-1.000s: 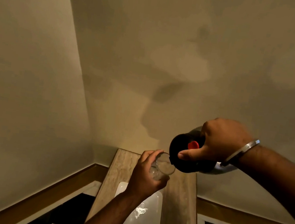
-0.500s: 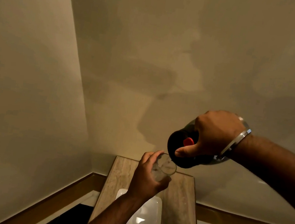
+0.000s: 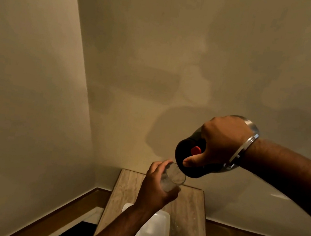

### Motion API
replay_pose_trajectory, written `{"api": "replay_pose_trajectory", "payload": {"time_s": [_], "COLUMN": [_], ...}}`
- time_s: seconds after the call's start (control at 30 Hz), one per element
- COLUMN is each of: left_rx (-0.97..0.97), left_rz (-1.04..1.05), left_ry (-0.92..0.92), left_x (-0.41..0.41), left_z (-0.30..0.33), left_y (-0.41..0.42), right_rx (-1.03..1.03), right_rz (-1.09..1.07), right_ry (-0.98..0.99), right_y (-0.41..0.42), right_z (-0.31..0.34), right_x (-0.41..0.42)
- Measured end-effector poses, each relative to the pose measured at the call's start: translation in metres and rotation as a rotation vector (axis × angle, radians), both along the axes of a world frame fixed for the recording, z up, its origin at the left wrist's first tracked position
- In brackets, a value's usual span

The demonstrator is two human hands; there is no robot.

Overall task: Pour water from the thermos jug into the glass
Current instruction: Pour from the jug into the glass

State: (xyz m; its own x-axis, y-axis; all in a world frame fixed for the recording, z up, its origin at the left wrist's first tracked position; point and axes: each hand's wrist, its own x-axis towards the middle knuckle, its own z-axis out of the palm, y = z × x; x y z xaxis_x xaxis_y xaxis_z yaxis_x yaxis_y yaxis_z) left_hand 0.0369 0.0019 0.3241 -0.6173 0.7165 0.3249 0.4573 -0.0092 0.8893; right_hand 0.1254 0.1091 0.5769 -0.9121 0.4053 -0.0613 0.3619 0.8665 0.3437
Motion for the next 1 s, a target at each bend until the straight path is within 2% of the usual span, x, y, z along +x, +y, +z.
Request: {"api": "replay_pose_trajectory", "payload": {"time_s": [1.0], "left_rx": [-0.01], "left_rz": [-0.017], "left_ry": [0.031], "left_x": [0.003], "left_z": [0.018], "left_y": [0.009], "right_rx": [-0.047], "right_rz": [-0.014], "right_ry": [0.042], "right_y": [0.006], "right_z": [0.012], "right_x": [0.008]}}
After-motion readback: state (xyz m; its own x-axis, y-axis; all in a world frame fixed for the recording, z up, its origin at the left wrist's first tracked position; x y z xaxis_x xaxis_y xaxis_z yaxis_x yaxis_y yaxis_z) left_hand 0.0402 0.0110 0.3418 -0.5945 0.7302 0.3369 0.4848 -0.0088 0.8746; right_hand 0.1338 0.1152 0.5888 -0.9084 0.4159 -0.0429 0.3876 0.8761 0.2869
